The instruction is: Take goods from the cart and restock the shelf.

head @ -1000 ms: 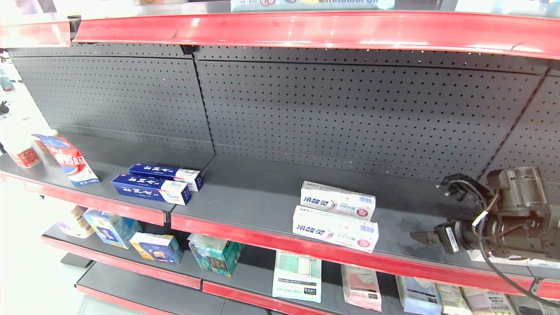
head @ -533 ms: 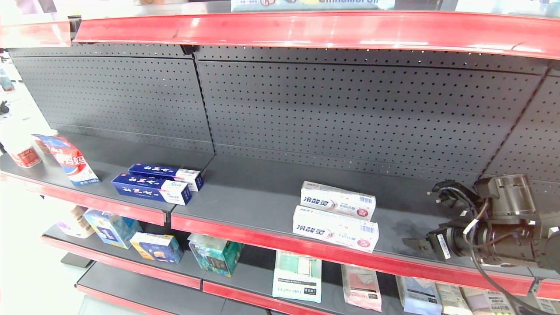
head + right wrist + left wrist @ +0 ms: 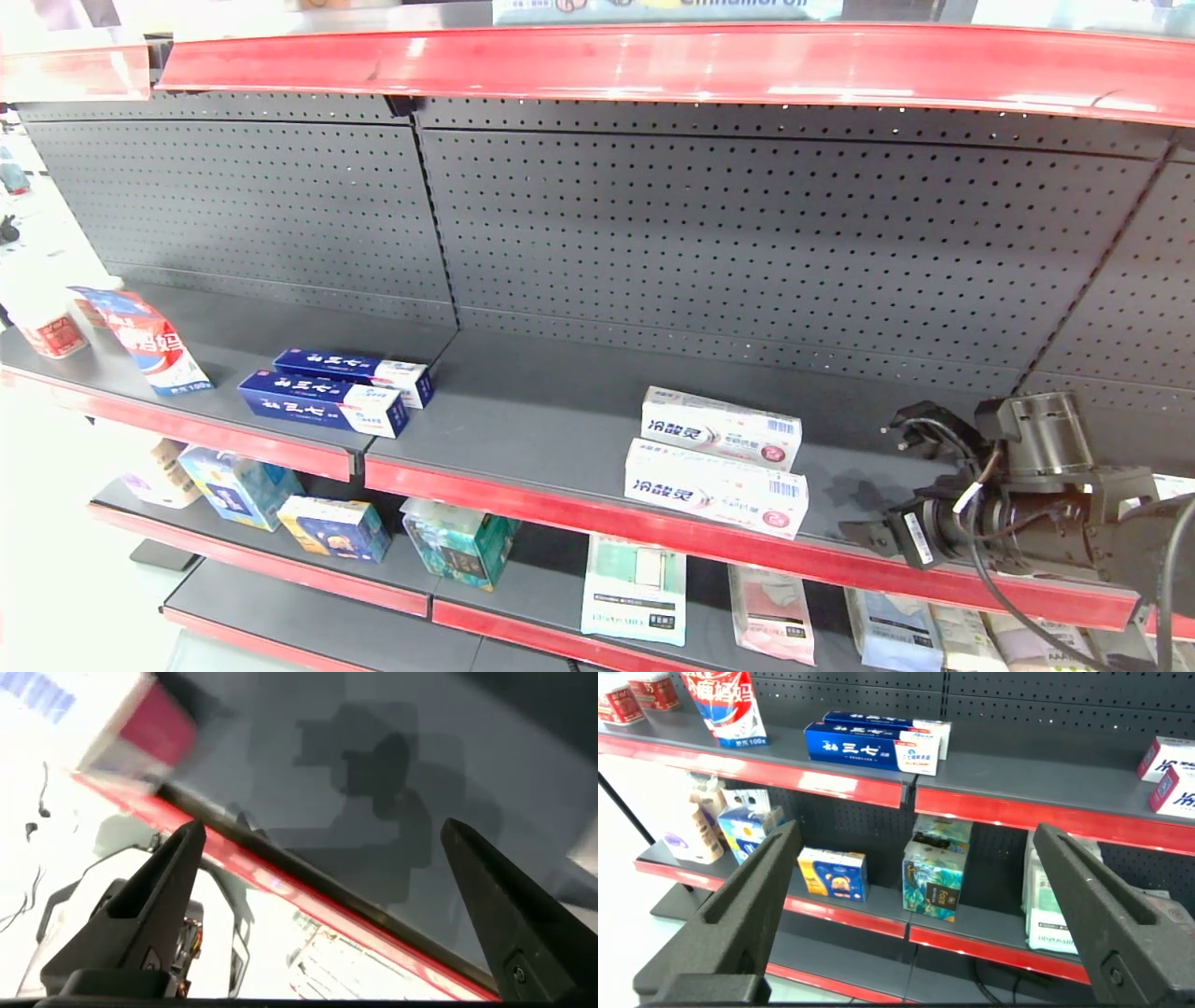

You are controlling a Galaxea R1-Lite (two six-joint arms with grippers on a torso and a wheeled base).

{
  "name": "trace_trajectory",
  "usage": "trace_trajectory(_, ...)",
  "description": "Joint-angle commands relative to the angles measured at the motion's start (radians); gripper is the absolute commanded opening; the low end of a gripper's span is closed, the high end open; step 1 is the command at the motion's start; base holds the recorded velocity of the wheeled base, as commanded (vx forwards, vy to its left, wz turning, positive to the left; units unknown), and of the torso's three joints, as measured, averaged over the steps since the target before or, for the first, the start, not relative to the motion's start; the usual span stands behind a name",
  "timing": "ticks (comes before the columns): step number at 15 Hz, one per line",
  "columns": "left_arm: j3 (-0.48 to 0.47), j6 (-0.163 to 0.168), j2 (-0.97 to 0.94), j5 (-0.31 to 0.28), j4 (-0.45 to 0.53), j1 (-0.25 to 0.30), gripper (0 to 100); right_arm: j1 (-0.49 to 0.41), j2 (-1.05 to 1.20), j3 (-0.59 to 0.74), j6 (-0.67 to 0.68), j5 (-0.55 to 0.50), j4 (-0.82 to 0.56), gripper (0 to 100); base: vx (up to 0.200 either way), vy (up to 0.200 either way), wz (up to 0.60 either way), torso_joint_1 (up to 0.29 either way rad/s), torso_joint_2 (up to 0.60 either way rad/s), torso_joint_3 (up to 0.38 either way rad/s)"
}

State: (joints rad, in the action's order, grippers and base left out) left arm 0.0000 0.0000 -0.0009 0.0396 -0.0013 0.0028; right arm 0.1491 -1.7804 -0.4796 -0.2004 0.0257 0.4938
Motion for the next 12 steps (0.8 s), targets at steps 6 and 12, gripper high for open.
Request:
trace_trajectory(6,0.000,0.000,0.001,0.000,0.000,0.000,100,0.064,-0.047,-0.048,0.003,-0.003,0.009,100,0.000,0.000,0.00,0.000,0.00,0.000)
trace_trajectory(12,0.000,0.000,0.001,0.000,0.000,0.000,100,0.072,-0.060,-0.068,0.001,-0.004,0.009,100,0.000,0.000,0.00,0.000,0.00,0.000)
